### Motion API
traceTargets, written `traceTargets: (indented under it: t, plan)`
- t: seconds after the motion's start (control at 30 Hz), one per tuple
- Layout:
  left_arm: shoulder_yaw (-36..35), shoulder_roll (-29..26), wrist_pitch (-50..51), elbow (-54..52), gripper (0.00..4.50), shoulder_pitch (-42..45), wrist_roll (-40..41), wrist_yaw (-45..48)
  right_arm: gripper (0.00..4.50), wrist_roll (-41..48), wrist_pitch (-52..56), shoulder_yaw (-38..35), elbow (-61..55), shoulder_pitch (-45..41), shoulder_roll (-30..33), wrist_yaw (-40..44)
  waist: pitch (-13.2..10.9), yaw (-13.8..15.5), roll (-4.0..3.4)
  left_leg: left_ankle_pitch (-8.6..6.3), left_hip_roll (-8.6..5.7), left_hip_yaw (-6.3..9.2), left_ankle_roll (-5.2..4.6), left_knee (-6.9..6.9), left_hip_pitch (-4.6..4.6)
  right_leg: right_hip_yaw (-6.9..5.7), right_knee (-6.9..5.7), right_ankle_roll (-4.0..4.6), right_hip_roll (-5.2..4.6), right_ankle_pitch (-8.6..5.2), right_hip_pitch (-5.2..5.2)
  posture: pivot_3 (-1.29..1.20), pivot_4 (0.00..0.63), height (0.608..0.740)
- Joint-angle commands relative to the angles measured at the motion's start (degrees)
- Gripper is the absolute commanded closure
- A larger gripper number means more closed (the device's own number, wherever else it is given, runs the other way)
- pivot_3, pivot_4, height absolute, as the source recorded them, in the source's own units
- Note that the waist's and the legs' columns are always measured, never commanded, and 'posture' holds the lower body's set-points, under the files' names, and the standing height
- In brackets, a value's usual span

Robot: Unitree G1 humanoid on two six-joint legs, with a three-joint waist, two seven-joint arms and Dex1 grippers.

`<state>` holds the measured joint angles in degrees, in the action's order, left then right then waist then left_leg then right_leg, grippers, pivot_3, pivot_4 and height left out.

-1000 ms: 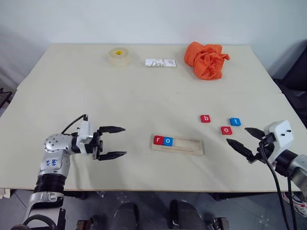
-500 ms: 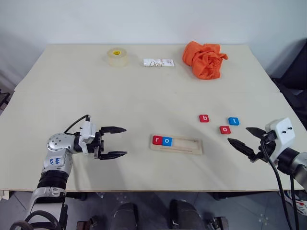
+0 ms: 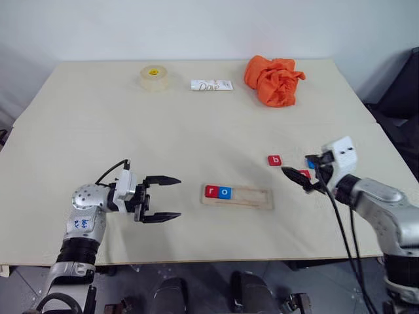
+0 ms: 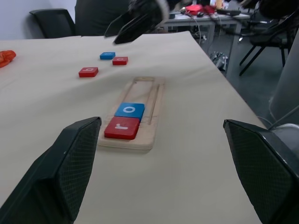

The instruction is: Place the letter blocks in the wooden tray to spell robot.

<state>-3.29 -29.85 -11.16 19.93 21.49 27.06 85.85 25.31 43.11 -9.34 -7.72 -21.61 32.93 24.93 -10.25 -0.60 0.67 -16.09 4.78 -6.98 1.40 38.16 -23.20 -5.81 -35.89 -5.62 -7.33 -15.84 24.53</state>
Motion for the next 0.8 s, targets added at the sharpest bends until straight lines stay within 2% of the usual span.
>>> traceTargets:
  t: [0.03,0.47,0.57,0.8]
  plan:
    - [0.05,0.29,0.75,-5.62,0.05,-2.82,1.50,-0.57,0.00,-3.47,-2.91,1.58,4.26,-3.70,-4.87,-5.20,0.00,-0.18,-0.01,0.01,0.00,0.00,0.01,0.00,-0.01,0.00,0.00,0.00,0.00,0.00,0.02,0.00,0.150,0.740]
    - [-0.30,0.74,1.89,-12.01,0.05,-7.39,1.71,-4.54,0.00,-9.76,-6.08,4.63,11.33,-6.02,-12.63,-9.48,0.01,0.13,-0.02,-0.02,0.00,0.02,-0.03,-0.02,-0.04,0.00,0.02,0.00,-0.02,0.00,0.01,0.00,0.150,0.740]
    - [-0.27,0.77,1.87,-12.11,0.00,-7.52,1.70,-4.84,0.58,-10.60,-6.74,4.09,11.84,-5.69,-14.08,-10.98,0.01,-0.03,-0.02,-0.02,0.00,0.02,-0.03,-0.02,-0.03,0.00,0.01,0.00,-0.01,0.00,0.01,0.00,0.150,0.740]
    - [-0.37,0.56,1.89,-11.14,0.00,-7.24,2.00,-4.56,3.00,-11.34,-8.76,2.77,10.92,-5.24,-15.59,-12.82,0.01,-1.01,-0.02,-0.02,0.01,0.03,-0.03,-0.06,-0.03,-0.01,0.01,0.00,-0.01,0.00,0.01,0.00,0.150,0.740]
